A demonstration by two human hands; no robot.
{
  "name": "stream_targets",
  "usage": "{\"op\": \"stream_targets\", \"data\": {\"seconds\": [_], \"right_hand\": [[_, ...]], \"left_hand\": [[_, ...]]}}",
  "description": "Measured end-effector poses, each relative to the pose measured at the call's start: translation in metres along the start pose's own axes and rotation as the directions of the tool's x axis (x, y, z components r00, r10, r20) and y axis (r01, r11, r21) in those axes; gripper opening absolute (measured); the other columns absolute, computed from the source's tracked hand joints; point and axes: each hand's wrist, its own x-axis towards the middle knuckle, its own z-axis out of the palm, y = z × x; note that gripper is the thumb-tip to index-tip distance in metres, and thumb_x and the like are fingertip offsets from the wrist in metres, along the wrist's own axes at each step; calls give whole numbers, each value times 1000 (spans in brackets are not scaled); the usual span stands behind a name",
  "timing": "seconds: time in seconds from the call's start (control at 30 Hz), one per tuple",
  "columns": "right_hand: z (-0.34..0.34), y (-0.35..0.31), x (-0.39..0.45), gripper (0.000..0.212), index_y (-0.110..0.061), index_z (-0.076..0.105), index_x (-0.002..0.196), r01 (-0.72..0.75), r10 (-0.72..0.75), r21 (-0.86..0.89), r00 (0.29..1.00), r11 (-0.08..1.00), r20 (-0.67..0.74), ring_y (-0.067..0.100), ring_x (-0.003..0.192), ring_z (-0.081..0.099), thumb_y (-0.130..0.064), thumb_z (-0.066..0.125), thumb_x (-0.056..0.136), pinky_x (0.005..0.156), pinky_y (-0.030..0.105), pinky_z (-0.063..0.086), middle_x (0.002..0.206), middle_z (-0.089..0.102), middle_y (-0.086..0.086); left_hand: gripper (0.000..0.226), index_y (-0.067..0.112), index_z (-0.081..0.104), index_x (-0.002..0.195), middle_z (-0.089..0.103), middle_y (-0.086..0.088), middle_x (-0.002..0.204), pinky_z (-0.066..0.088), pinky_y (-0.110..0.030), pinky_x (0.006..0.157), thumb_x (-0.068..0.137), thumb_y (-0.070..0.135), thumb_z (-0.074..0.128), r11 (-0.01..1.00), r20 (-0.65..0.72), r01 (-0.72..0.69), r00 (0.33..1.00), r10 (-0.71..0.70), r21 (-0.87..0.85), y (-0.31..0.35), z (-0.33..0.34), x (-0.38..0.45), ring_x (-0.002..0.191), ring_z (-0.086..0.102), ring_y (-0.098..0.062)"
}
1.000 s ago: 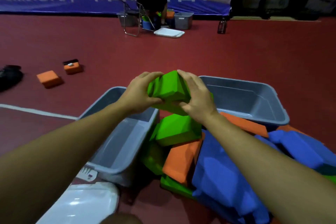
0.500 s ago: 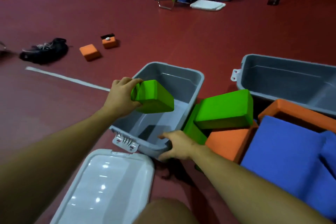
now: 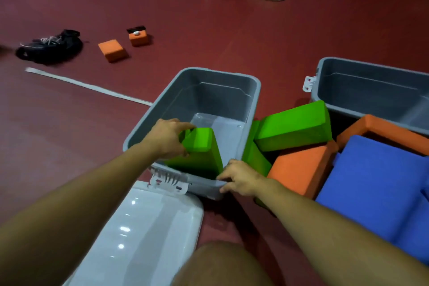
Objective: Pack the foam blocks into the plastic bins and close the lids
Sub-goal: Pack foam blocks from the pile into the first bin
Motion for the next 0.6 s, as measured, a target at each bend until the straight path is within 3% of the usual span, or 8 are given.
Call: {"op": "stream_targets", "data": {"seconds": [0.17, 0.27, 0.33, 0.47, 0.53, 0.6], "right_hand": [[-11, -3, -27, 37, -13, 74, 112, 99, -93, -39, 987, 994, 135, 27, 94, 57, -28, 79, 79, 80, 29, 39, 96, 73, 12], [-5, -3, -40, 38, -11, 74, 113, 125, -119, -33, 982, 992, 148, 28, 98, 57, -26, 79, 78, 87, 35, 43, 100, 73, 10], [-4, 1, -43, 38, -13, 73, 114, 113, -110, -20, 987, 993, 114, 26, 100, 54, -28, 78, 79, 89, 40, 43, 100, 72, 10], [-8, 9, -46, 44, -16, 71, 119, 117, -112, -35, 988, 993, 108, 22, 108, 53, -32, 79, 79, 94, 37, 43, 107, 68, 9], [-8, 10, -48, 52, -16, 72, 118, 150, -148, -54, 988, 987, 53, 19, 110, 55, -44, 80, 74, 95, 33, 45, 111, 68, 7], [-9, 15, -51, 58, -16, 74, 112, 165, -164, -4, 975, 986, -152, 18, 103, 62, -56, 78, 70, 90, 31, 49, 106, 71, 5]], "left_hand": [[86, 38, 53, 136, 65, -1, 125, 48, -38, 98, 58, 40, 88, 997, 111, 31, 994, -23, -70, 7, -2, -21, 115, 59, -26], [84, 36, 53, 136, 61, -3, 126, 45, -39, 101, 60, 43, 87, 996, 51, 41, 998, -37, -76, 8, 11, -34, 115, 56, -29], [85, 39, 47, 139, 55, -1, 132, 41, -48, 105, 63, 45, 84, 994, -7, 80, 997, -81, -76, 1, 23, -41, 119, 48, -33], [83, 47, 40, 141, 46, 7, 135, 46, -62, 93, 68, 49, 80, 978, -19, 191, 981, -193, -79, -14, 42, -55, 125, 35, -31], [83, 46, 41, 141, 47, 6, 135, 46, -62, 92, 67, 48, 79, 972, -31, 223, 974, -225, -71, -19, 52, -58, 125, 36, -30], [85, 46, 43, 140, 49, 5, 133, 45, -61, 93, 64, 47, 81, 962, -50, 258, 963, -263, -94, -25, 63, -57, 122, 38, -31]]}}
